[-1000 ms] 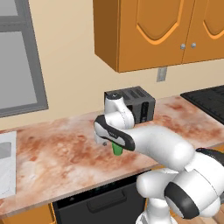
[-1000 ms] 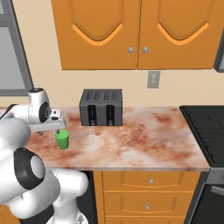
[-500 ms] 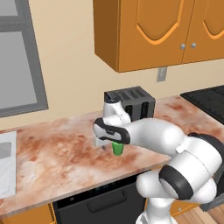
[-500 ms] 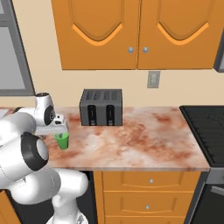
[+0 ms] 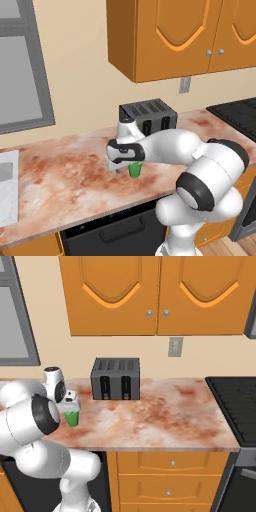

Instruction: Place the pitcher and cup on the dining counter for serving.

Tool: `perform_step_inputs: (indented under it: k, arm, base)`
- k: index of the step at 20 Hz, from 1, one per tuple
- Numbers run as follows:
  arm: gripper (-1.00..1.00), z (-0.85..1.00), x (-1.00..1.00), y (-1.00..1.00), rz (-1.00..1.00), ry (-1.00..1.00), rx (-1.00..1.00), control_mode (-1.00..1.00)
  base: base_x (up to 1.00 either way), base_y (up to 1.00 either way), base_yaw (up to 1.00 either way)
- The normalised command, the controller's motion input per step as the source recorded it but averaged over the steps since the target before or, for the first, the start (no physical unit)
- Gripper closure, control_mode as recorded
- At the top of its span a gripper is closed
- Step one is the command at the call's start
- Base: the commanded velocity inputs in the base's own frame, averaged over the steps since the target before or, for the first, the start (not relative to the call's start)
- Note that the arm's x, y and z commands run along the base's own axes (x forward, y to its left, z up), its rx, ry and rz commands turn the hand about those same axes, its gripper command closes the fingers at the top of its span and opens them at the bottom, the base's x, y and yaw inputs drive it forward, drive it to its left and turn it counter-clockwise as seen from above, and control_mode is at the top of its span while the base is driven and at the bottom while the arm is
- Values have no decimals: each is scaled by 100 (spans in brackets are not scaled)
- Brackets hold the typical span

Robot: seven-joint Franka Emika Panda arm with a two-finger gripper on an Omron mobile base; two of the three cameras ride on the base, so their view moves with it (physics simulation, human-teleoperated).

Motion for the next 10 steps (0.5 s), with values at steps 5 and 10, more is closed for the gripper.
perform_step_inputs:
  k: [5, 10]
  arm:
    - [100, -25, 10, 0, -1, 0, 0, -100]
    - [100, -2, 2, 0, 0, 0, 0, -100]
  base:
    - [0, 0, 0]
    - [0, 0, 0]
